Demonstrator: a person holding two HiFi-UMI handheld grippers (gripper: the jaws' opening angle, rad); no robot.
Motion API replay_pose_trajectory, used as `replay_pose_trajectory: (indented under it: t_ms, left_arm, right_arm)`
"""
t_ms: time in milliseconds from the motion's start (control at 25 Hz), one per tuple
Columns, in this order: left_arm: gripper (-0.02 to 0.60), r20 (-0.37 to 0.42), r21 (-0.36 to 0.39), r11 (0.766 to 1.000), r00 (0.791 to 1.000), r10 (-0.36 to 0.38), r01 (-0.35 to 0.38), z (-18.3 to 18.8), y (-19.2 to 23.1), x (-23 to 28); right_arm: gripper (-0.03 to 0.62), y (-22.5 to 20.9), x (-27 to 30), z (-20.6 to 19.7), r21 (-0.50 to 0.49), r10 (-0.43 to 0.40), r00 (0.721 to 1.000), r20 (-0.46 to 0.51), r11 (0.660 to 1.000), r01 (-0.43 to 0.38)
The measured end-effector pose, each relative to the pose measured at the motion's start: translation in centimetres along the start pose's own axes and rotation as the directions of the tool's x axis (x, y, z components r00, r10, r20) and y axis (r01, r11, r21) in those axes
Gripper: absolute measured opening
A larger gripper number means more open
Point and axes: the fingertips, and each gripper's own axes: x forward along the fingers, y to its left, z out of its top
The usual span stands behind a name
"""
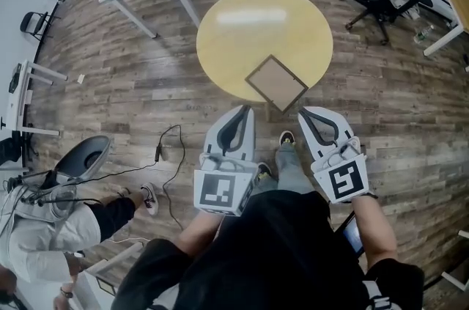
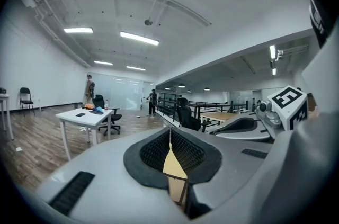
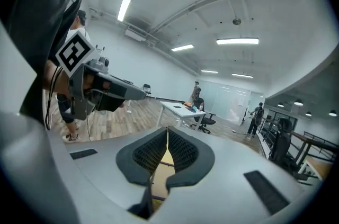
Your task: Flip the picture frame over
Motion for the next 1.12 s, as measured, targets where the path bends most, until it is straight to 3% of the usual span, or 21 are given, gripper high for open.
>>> replay_pose_trajectory:
  t_ms: [280, 440, 600, 920, 1040, 1120]
  left_arm:
    - [0.029, -0.012, -0.007, 0.999, 0.999, 0.049, -0.049, 0.7, 1.3, 5.9]
    - [0.029, -0.029, -0.015, 0.997, 0.997, 0.075, -0.076, 0.1, 2.2, 9.4]
    - [0.028, -0.067, -0.005, 0.993, 0.991, 0.114, -0.114, -0.5, 3.1, 12.7]
    - [0.029, -0.142, -0.011, 0.979, 0.969, 0.202, -0.205, -1.8, 5.4, 15.9]
    - [0.029, -0.136, -0.029, 0.975, 0.968, 0.213, -0.219, -2.2, 6.0, 16.7]
    - [0.029, -0.139, -0.048, 0.973, 0.966, 0.217, -0.225, -2.8, 6.3, 17.0]
  right_arm:
    - [0.018, -2.6, 4.3, -5.4, -0.183, 0.109, 0.986, -0.126, 0.974, -0.131]
    - [0.018, -3.1, 7.1, -9.9, -0.298, 0.218, 0.95, -0.224, 0.913, -0.279]
    - [0.018, -3.4, 9.3, -14.1, -0.344, 0.317, 0.902, -0.294, 0.845, -0.409]
    - [0.021, -0.8, 12.4, -20.9, -0.325, 0.507, 0.768, -0.392, 0.705, -0.631]
    - [0.045, 1.3, 12.9, -24.6, -0.289, 0.563, 0.687, -0.459, 0.636, -0.715]
    - [0.121, 2.9, 12.8, -27.0, -0.292, 0.583, 0.635, -0.507, 0.577, -0.763]
